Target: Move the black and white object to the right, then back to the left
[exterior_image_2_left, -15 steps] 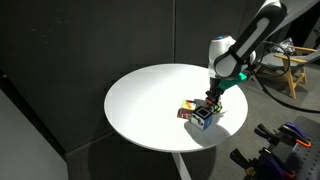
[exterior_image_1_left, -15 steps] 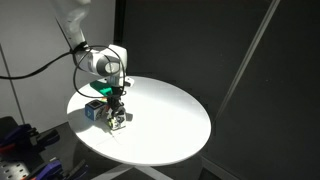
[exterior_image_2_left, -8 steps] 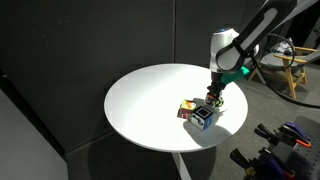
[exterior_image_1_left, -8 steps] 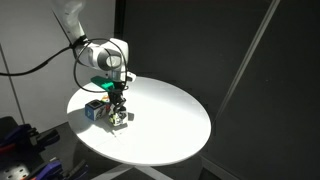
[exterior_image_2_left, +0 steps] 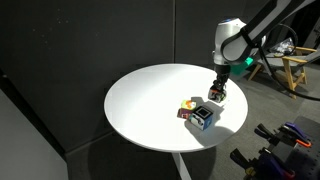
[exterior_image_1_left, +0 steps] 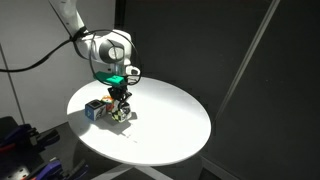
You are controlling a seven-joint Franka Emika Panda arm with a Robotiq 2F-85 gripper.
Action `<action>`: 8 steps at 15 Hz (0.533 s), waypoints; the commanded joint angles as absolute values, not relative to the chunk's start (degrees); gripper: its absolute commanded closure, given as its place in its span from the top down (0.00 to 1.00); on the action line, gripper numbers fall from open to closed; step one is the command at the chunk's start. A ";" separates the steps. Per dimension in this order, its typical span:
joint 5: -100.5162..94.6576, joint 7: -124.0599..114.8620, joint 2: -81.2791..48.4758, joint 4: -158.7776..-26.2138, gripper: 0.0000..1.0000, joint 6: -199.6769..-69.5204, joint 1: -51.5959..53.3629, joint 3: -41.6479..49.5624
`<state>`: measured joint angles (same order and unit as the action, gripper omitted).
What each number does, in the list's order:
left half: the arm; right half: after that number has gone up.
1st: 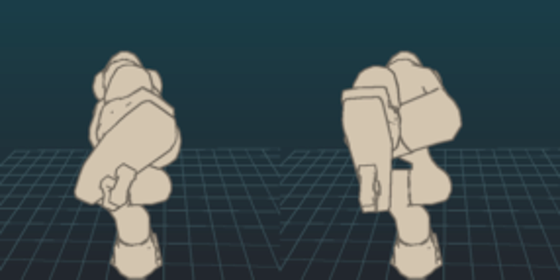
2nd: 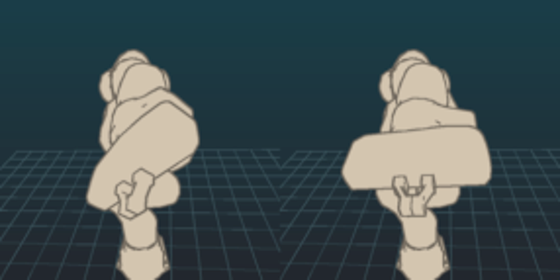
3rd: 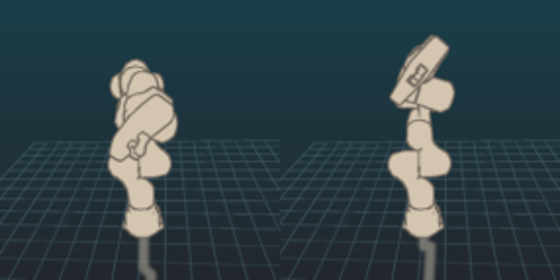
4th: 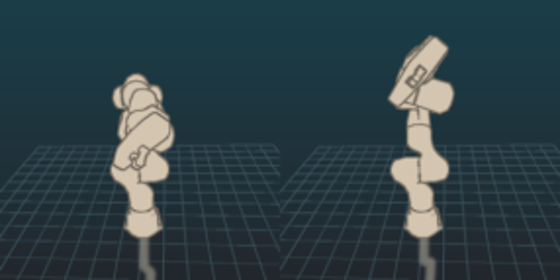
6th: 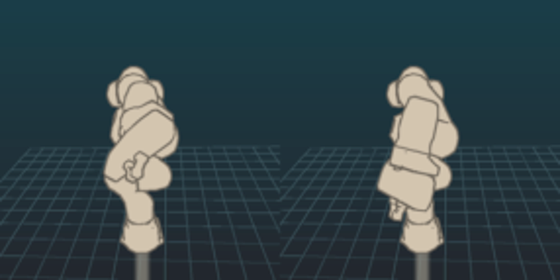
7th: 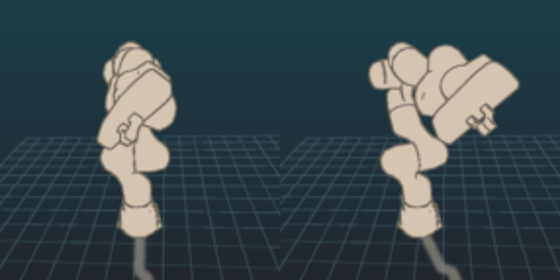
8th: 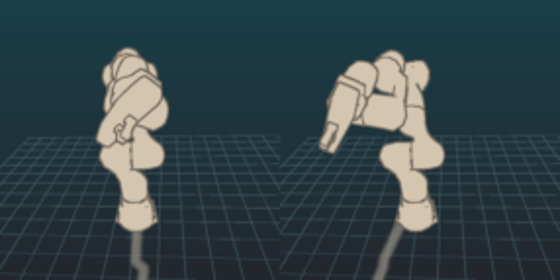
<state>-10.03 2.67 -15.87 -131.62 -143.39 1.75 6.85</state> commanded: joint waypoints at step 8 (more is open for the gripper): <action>-12.84 28.88 -13.95 -129.95 0.05 -140.10 -4.91 4.12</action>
